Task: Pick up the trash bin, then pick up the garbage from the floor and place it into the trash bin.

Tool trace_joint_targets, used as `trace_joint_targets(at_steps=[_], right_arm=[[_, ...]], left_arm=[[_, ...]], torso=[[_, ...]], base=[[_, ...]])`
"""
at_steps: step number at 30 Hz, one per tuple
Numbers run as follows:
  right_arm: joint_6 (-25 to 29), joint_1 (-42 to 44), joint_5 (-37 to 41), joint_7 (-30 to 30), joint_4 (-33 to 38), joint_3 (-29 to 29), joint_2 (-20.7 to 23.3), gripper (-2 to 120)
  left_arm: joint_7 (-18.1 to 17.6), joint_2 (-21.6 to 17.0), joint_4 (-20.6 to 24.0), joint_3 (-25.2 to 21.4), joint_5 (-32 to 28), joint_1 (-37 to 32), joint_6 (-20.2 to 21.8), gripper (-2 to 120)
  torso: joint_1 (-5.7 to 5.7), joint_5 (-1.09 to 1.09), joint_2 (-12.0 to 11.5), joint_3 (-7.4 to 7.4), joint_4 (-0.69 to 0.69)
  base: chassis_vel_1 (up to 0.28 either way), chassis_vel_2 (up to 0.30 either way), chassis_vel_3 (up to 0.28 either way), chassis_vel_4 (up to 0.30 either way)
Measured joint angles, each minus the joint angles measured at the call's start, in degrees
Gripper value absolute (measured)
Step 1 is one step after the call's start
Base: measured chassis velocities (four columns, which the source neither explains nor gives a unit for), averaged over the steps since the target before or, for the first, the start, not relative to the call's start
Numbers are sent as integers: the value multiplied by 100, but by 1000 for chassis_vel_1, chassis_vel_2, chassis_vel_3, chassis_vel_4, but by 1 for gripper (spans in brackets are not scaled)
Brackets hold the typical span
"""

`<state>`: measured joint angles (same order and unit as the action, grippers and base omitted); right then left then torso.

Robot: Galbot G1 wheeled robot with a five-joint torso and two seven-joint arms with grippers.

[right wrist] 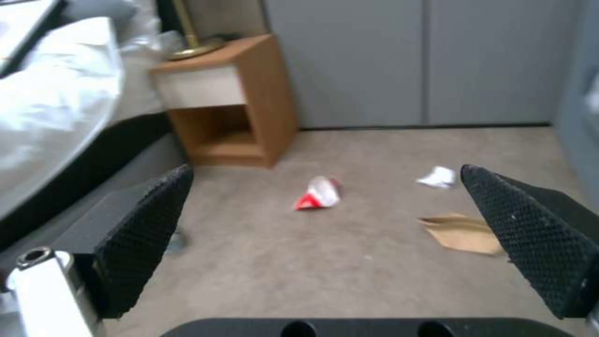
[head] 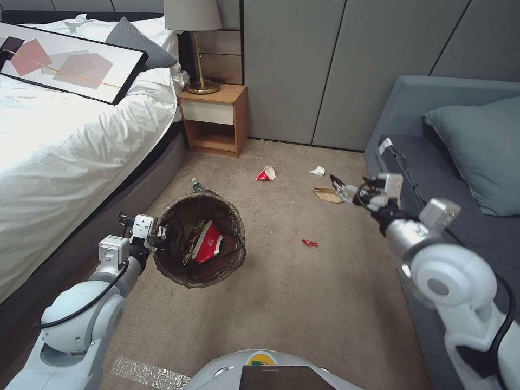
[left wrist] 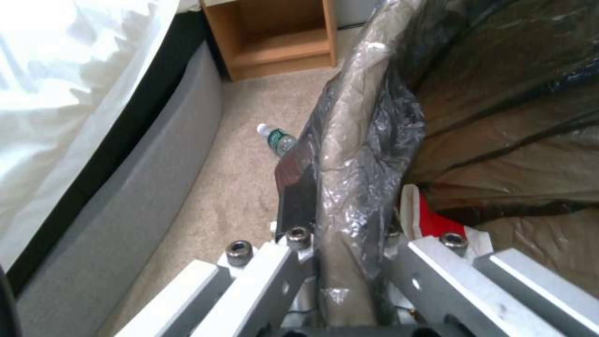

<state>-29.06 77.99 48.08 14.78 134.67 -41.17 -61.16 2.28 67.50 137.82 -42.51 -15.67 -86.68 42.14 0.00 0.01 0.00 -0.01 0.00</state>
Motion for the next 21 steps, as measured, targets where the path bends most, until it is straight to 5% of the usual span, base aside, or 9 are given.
trace_joint_targets(at_steps=[1, 3, 9, 21], right_arm=[[0, 0, 0, 0, 0, 0, 0, 100], [577, 434, -1130, -394, -183, -267, -768, 100], [1270, 784, -2040, -761, -392, -531, -1369, 100], [1613, 851, -2300, -865, -542, -708, -1607, 100]], left_arm=[[0, 0, 0, 0, 0, 0, 0, 0], [8, 40, 2, 18, -1, 0, 0, 0], [17, 39, 1, -15, -5, -9, 0, 0], [33, 62, -6, -5, 27, -17, 0, 0]], torso=[[0, 0, 0, 0, 0], [0, 0, 0, 0, 0], [0, -2, 0, 0, 0], [0, -2, 0, 0, 0]], base=[[0, 0, 0, 0], [0, 0, 0, 0], [0, 0, 0, 0], [0, 0, 0, 0]])
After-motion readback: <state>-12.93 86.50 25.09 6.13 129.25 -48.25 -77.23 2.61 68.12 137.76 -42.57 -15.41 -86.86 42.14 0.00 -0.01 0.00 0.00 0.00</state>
